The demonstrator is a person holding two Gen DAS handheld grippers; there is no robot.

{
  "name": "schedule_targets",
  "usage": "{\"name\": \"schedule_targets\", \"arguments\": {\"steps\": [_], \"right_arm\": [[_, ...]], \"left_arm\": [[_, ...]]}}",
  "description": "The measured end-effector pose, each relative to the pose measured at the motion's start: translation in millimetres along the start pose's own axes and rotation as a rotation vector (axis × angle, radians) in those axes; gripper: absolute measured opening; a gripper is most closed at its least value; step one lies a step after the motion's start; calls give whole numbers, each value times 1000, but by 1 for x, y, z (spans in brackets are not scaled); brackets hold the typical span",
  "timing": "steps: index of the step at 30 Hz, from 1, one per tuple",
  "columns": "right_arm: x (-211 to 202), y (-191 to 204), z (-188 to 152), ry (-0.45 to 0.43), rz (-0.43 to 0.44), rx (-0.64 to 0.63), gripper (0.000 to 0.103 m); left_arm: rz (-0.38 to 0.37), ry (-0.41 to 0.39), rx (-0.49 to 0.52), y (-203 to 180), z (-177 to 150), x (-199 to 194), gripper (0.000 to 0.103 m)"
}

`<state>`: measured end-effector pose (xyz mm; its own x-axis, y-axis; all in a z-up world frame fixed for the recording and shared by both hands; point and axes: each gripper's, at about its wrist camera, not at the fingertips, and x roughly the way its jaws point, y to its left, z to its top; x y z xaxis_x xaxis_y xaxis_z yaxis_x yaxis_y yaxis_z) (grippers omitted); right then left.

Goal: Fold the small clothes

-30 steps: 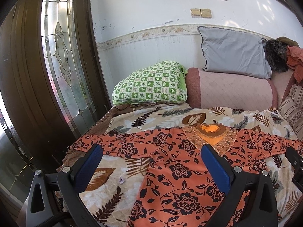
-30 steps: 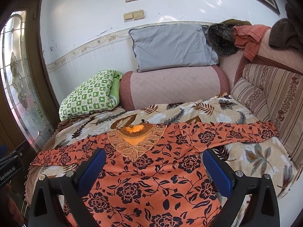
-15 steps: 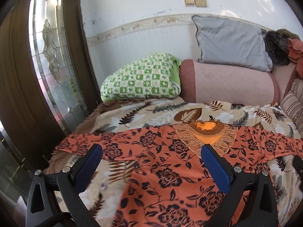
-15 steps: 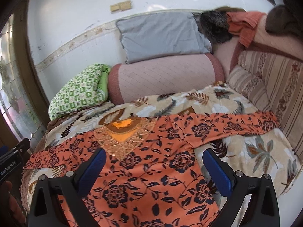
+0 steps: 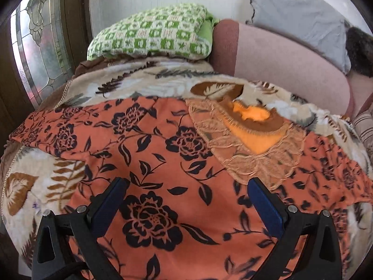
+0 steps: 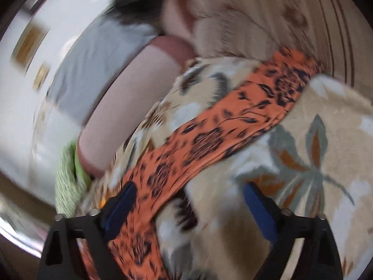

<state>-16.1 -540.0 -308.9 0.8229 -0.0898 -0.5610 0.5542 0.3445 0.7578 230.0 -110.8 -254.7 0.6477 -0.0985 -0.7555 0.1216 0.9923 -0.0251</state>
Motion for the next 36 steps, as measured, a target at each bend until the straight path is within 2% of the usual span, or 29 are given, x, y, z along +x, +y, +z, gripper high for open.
{"name": "schedule_targets", "arguments": {"steps": [2,4,7,9,11,13,14,16,17,18,20,21,24,27,29,32,36], "right_arm": [[19,-22,17,14,30,110,76],[35,-42,29,-2,72,238,73],[51,-75,43,-47,33,426,66],[52,-92,46,-91,61,540,62],[52,-95,55,-124,45,561,62],[58,-90,69,-143,-6,513,61],[60,-90,76,-156,-23,497,58],[64,-94,87,-200,-66,469,33],[68,-100,91,-208,-93,464,14],[71,-106,90,-205,-122,478,7],[69,-103,89,-220,-109,495,7],[66,-92,91,-228,-112,447,6],[52,-23,92,-248,-109,185,6],[45,57,83,-219,35,41,6],[46,116,64,-182,121,-53,6],[60,203,17,-101,214,-191,6],[98,294,-84,50,278,-355,6]], "left_arm": [[-1,25,5,2,3,11,103],[18,22,15,6,8,17,103],[25,24,9,14,15,25,103],[30,25,-1,19,19,29,103],[34,24,-3,20,22,33,103],[36,26,4,20,24,37,103],[38,27,11,19,24,39,103],[41,27,18,19,25,41,103],[44,25,18,20,26,41,103],[47,21,17,22,27,40,103],[57,2,-3,30,32,36,103],[60,-3,-10,33,33,34,103],[76,-20,-54,50,41,26,103],[99,-42,-103,75,47,16,103],[118,-51,-133,90,49,12,103],[144,-62,-200,123,53,7,103],[182,-60,-273,164,54,5,103]]}}
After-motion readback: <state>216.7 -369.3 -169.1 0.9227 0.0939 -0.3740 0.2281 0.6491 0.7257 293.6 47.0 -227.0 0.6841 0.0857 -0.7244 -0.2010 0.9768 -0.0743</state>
